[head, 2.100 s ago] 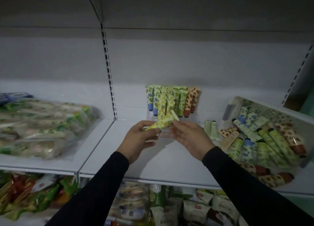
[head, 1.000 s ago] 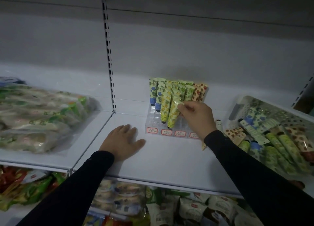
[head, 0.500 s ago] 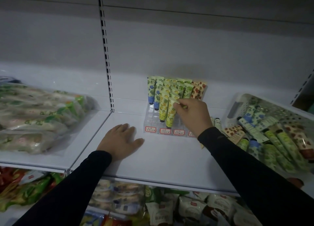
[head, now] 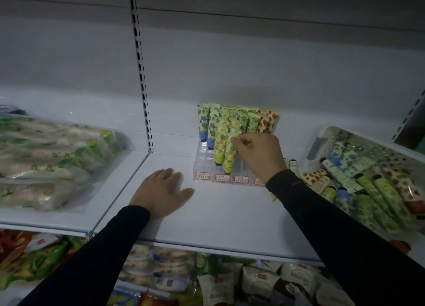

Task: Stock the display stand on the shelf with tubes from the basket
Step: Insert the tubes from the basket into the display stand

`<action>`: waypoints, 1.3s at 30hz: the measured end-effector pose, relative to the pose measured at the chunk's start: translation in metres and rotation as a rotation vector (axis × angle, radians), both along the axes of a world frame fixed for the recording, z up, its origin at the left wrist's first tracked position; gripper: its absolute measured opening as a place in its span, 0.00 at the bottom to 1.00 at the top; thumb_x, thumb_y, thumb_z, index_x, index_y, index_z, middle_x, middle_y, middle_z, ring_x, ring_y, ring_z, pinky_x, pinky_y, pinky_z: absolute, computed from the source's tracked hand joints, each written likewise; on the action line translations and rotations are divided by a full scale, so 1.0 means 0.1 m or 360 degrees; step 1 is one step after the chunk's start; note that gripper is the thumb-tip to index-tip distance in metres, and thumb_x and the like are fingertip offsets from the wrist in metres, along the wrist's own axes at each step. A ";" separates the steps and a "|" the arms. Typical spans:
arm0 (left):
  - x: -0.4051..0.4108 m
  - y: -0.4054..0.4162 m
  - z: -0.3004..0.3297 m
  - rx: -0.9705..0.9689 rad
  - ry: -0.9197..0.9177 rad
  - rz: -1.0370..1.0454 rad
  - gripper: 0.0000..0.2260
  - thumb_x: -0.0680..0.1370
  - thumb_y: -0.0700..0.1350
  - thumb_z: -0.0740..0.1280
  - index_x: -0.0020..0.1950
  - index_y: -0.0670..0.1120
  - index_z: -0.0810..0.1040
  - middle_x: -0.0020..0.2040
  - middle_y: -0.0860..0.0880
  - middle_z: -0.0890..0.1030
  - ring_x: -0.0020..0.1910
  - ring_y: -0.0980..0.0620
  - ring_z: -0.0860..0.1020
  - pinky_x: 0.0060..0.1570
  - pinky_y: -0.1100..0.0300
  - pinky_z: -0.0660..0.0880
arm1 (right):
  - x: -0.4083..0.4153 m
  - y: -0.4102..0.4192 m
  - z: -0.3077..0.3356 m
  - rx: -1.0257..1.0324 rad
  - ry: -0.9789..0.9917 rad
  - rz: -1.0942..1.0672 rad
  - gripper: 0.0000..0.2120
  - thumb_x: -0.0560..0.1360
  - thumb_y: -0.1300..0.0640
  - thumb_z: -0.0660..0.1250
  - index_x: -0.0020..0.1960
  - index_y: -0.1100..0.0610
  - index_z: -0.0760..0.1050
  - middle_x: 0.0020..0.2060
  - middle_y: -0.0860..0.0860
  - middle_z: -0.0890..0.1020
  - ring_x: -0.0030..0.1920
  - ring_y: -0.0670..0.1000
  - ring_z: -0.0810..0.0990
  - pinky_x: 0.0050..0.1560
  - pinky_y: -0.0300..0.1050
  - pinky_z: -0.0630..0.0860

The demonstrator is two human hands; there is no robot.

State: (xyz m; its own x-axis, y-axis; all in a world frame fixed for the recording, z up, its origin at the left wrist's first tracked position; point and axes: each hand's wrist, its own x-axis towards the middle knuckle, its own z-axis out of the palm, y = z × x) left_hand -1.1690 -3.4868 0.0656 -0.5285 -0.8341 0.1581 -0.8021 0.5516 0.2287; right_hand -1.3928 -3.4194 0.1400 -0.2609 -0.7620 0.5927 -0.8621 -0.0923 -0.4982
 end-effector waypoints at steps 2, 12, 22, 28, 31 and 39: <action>0.00 0.00 0.00 0.0005 -0.0003 -0.0001 0.27 0.79 0.64 0.58 0.67 0.44 0.73 0.68 0.44 0.72 0.69 0.47 0.67 0.67 0.56 0.61 | 0.00 0.01 -0.01 -0.0036 0.0055 0.0029 0.15 0.78 0.52 0.66 0.40 0.61 0.83 0.32 0.54 0.81 0.34 0.52 0.78 0.39 0.41 0.71; -0.01 0.02 0.02 0.0021 0.0030 0.0010 0.26 0.79 0.63 0.58 0.67 0.44 0.73 0.67 0.44 0.72 0.68 0.48 0.67 0.66 0.57 0.61 | -0.04 0.05 -0.07 -0.0178 0.0235 0.0057 0.12 0.78 0.56 0.67 0.42 0.62 0.83 0.32 0.54 0.79 0.34 0.50 0.74 0.37 0.44 0.71; -0.01 0.03 0.02 0.0020 0.0040 0.0012 0.26 0.79 0.63 0.58 0.66 0.44 0.73 0.67 0.44 0.73 0.68 0.48 0.67 0.66 0.57 0.61 | 0.01 0.03 -0.09 -0.0192 0.0338 0.0095 0.12 0.78 0.57 0.67 0.41 0.62 0.83 0.33 0.55 0.79 0.34 0.51 0.75 0.38 0.45 0.73; -0.01 0.04 0.04 0.0038 0.0040 0.0004 0.26 0.79 0.63 0.58 0.66 0.44 0.73 0.67 0.44 0.72 0.69 0.48 0.66 0.66 0.57 0.61 | -0.01 0.00 -0.01 -0.0068 0.0216 0.0079 0.15 0.78 0.55 0.66 0.37 0.62 0.80 0.29 0.53 0.77 0.30 0.47 0.72 0.34 0.38 0.69; 0.00 0.04 0.04 0.0044 0.0043 0.0008 0.27 0.79 0.63 0.58 0.66 0.44 0.73 0.67 0.44 0.72 0.68 0.48 0.67 0.65 0.57 0.61 | -0.01 -0.03 0.05 0.0026 0.0186 0.0062 0.16 0.78 0.53 0.66 0.37 0.62 0.82 0.29 0.53 0.81 0.30 0.48 0.76 0.34 0.35 0.70; -0.01 0.04 0.03 0.0040 0.0070 0.0008 0.28 0.78 0.64 0.57 0.67 0.45 0.73 0.68 0.45 0.72 0.69 0.48 0.66 0.66 0.58 0.60 | -0.01 -0.04 0.08 0.0077 0.0140 -0.0010 0.14 0.79 0.52 0.65 0.43 0.60 0.83 0.35 0.53 0.84 0.35 0.50 0.80 0.39 0.39 0.73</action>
State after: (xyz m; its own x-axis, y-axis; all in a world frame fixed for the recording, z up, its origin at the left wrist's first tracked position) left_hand -1.1700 -3.4829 0.0691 -0.5172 -0.8407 0.1604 -0.7937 0.5412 0.2776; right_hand -1.3938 -3.4237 0.1480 -0.2141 -0.7887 0.5762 -0.9034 -0.0646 -0.4240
